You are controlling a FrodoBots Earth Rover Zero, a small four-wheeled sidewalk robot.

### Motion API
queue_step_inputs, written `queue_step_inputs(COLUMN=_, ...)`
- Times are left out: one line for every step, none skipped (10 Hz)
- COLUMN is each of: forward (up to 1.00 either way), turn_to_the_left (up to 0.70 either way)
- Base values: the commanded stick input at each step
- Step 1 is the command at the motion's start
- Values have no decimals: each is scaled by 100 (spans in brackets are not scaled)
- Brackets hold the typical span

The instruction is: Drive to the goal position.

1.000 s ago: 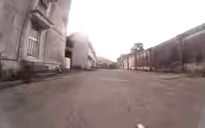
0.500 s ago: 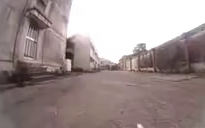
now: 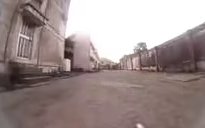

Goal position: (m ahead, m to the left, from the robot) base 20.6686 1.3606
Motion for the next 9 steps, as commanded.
queue_step_inputs(forward=100, turn_to_the_left=0)
queue_step_inputs(forward=100, turn_to_the_left=0)
queue_step_inputs(forward=100, turn_to_the_left=0)
queue_step_inputs(forward=100, turn_to_the_left=-1)
queue_step_inputs(forward=100, turn_to_the_left=-4)
queue_step_inputs(forward=100, turn_to_the_left=-25)
queue_step_inputs(forward=100, turn_to_the_left=-23)
queue_step_inputs(forward=100, turn_to_the_left=0)
queue_step_inputs(forward=100, turn_to_the_left=0)
